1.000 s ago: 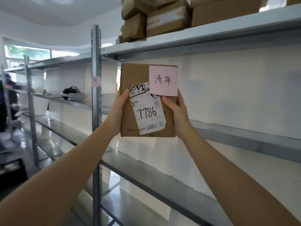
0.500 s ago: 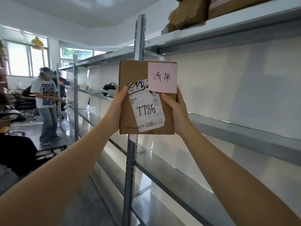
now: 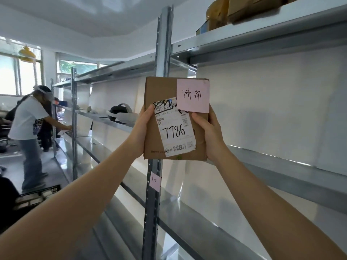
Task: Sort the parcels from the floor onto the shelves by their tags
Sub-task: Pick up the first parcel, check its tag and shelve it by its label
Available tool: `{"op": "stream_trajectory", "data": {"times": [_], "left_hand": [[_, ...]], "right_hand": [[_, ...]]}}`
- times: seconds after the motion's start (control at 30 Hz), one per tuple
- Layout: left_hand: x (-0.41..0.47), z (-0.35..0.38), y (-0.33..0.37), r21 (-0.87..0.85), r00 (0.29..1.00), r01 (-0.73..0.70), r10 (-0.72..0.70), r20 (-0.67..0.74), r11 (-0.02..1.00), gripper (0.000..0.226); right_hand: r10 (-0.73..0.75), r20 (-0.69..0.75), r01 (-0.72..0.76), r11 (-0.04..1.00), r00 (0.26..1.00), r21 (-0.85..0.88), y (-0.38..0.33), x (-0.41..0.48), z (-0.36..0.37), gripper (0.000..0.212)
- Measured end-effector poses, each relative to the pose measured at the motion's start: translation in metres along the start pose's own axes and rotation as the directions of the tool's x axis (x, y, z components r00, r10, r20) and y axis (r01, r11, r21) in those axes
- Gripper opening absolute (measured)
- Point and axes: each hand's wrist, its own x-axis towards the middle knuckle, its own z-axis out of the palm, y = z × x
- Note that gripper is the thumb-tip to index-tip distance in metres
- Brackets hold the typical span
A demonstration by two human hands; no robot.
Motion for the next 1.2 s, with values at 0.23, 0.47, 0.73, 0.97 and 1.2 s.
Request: {"op": "stream_trajectory", "data": {"times": [0.23, 0.47, 0.73, 0.97, 1.2], "left_hand": [[0.056, -0.016, -0.034, -0.040, 0.991, 0.076, -0.071, 0.109, 0.996, 0.054], [0.125, -0.023, -0.049, -0.057, 0.965, 0.114, -0.097, 0.243, 0.992, 0.048], [0.202, -0.027, -0.055, -0.003, 0.913, 0.238, -0.223, 0.342, 0.971, 0.031], [0.243, -0.021, -0.073, 0.137, 0.816, 0.472, -0.491, 0.305, 0.871, 0.019], [0.261, -0.013, -0.088, 0.129, 0.814, 0.459, -0.475, 0.334, 0.879, 0.038]], "right_hand": [[-0.010, -0.106, 0.002, 0.997, 0.994, -0.077, 0.035, 0.030, -0.006, 0.071], [-0.075, -0.252, 0.037, 0.988, 0.965, -0.152, 0.051, 0.069, -0.006, 0.068], [0.061, -0.447, -0.136, 0.981, 0.892, -0.137, 0.062, 0.119, -0.007, 0.040], [0.350, -0.585, -0.535, 0.827, 0.732, -0.174, 0.061, 0.158, -0.016, 0.012], [0.509, -0.664, -0.808, 0.528, 0.548, -0.261, 0.060, 0.164, -0.039, 0.039]]}}
